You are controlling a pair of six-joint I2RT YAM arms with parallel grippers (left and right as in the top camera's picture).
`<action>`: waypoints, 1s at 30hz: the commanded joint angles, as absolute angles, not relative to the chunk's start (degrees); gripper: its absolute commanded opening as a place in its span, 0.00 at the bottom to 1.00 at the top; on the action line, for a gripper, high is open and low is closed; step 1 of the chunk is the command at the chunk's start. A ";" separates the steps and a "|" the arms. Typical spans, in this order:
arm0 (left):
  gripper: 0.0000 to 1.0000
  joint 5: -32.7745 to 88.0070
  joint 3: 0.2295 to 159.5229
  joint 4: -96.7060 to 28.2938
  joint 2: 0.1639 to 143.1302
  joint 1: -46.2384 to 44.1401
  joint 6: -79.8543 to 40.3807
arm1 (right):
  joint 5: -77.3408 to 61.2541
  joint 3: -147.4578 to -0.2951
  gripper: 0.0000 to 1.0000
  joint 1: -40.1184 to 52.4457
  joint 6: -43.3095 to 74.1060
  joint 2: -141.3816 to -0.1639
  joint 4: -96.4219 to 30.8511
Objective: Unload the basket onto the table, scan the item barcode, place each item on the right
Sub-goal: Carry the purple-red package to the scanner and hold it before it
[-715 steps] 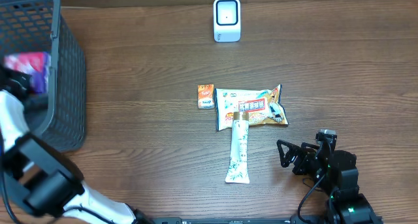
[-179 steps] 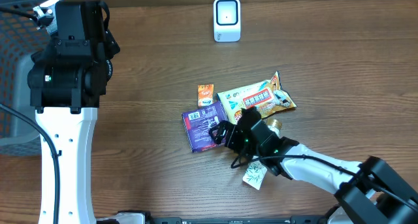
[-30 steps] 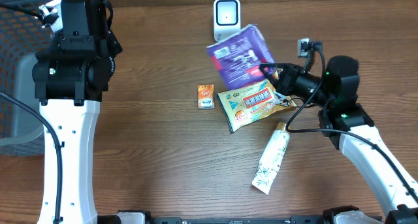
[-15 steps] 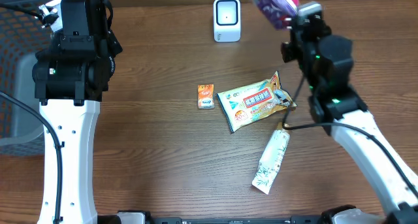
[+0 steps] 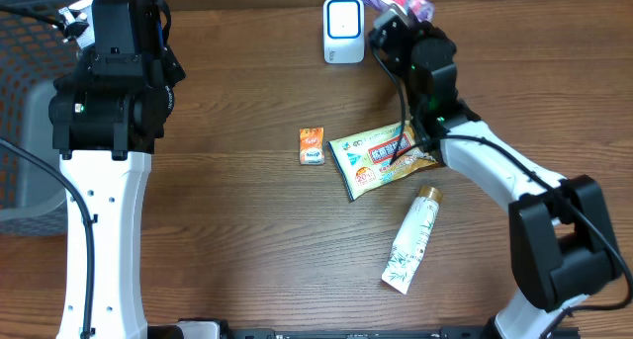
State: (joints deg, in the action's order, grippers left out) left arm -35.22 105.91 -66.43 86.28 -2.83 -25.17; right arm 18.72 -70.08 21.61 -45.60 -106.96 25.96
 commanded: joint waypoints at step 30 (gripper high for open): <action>1.00 -35.99 106.50 -66.41 86.56 -2.50 -25.54 | 8.49 -76.34 0.04 24.45 -69.30 -123.70 43.13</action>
State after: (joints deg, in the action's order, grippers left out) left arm -35.22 105.91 -66.43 86.28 -2.85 -25.17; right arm 11.33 -74.26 24.27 -69.01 -123.28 42.41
